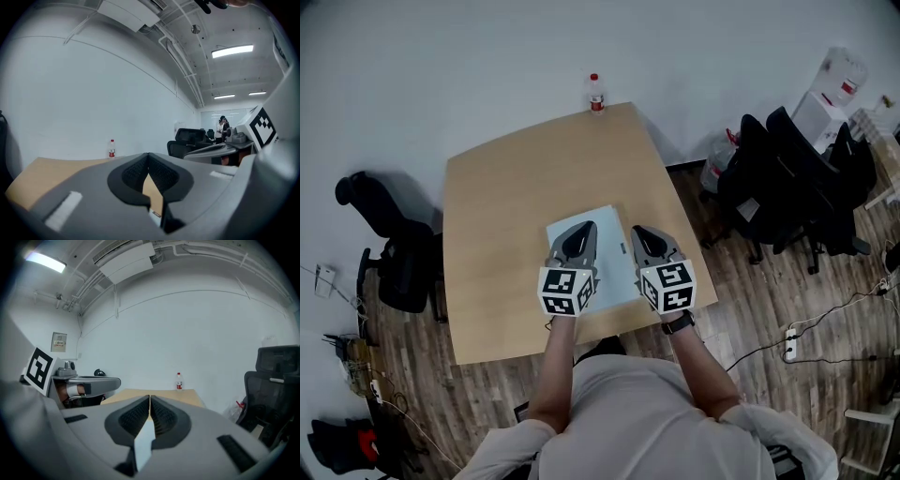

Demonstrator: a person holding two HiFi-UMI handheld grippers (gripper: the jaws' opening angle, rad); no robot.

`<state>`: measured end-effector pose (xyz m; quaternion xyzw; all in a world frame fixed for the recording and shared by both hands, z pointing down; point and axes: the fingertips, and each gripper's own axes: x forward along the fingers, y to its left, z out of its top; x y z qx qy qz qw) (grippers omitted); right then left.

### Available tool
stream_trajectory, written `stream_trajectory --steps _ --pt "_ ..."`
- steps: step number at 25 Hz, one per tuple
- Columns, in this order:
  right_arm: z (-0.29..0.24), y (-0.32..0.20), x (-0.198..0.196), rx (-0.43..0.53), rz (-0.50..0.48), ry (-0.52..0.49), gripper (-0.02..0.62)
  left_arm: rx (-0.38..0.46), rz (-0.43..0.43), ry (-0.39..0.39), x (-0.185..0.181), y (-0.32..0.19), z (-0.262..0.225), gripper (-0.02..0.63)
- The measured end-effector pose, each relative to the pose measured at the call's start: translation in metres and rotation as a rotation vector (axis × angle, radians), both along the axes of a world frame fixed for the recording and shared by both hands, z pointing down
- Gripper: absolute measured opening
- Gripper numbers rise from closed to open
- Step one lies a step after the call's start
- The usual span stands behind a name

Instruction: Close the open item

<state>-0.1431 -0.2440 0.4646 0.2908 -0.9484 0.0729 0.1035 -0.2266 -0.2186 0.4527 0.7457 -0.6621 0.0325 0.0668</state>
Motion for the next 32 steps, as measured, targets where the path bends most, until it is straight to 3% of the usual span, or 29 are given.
stream_trajectory --steps 6,19,32 --pt "0.024 -0.022 -0.017 -0.042 0.035 0.048 0.014 -0.049 0.065 0.005 -0.015 -0.036 0.021 0.009" --pt "0.088 -0.028 -0.018 -0.147 0.087 0.161 0.014 -0.203 0.227 -0.041 -0.003 -0.074 0.085 0.009" --pt "0.144 -0.022 -0.011 -0.257 0.102 0.244 0.014 -0.417 0.293 -0.102 0.005 -0.080 0.158 0.009"
